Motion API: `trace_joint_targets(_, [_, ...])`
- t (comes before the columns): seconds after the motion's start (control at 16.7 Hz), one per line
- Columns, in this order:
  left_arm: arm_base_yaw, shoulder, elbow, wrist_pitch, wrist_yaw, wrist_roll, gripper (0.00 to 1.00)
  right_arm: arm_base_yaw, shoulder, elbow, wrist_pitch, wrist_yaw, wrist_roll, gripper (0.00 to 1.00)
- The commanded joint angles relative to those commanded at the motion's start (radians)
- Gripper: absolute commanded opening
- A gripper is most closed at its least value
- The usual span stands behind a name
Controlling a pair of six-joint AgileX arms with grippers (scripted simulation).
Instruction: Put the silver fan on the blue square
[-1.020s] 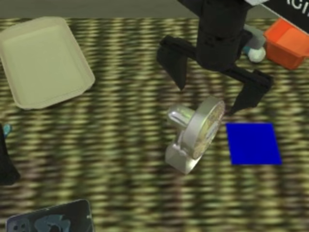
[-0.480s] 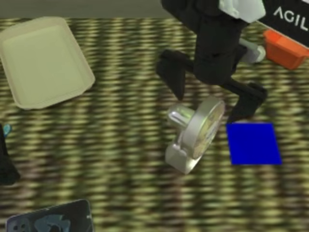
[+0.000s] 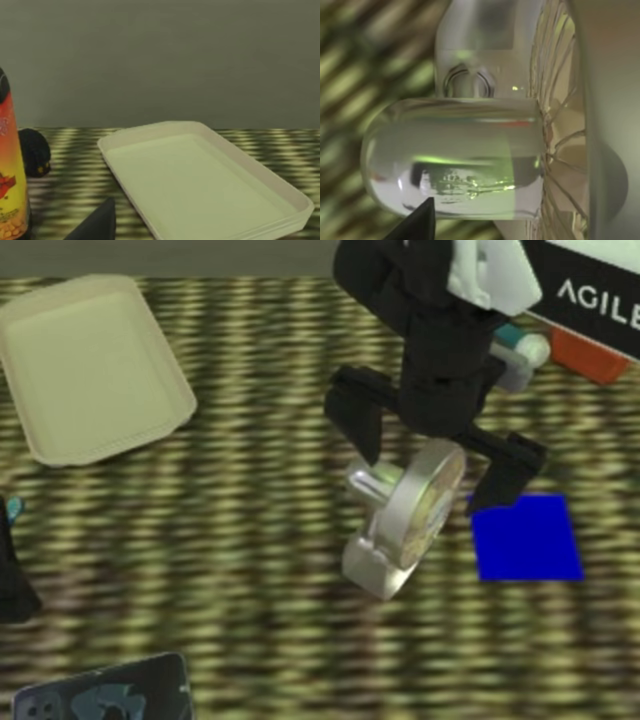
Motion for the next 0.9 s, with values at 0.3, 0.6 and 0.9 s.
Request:
trace_joint_targets(0.3, [0.000, 0.000, 0.000, 0.000, 0.000, 0.000, 1.00, 0.000, 0.000, 0.000, 0.000, 0.000, 0.000, 0.62])
trace_joint_targets(0.6, [0.000, 0.000, 0.000, 0.000, 0.000, 0.000, 1.00, 0.000, 0.000, 0.000, 0.000, 0.000, 0.000, 0.25])
trace_joint_targets(0.9, [0.000, 0.000, 0.000, 0.000, 0.000, 0.000, 1.00, 0.000, 0.000, 0.000, 0.000, 0.000, 0.000, 0.00])
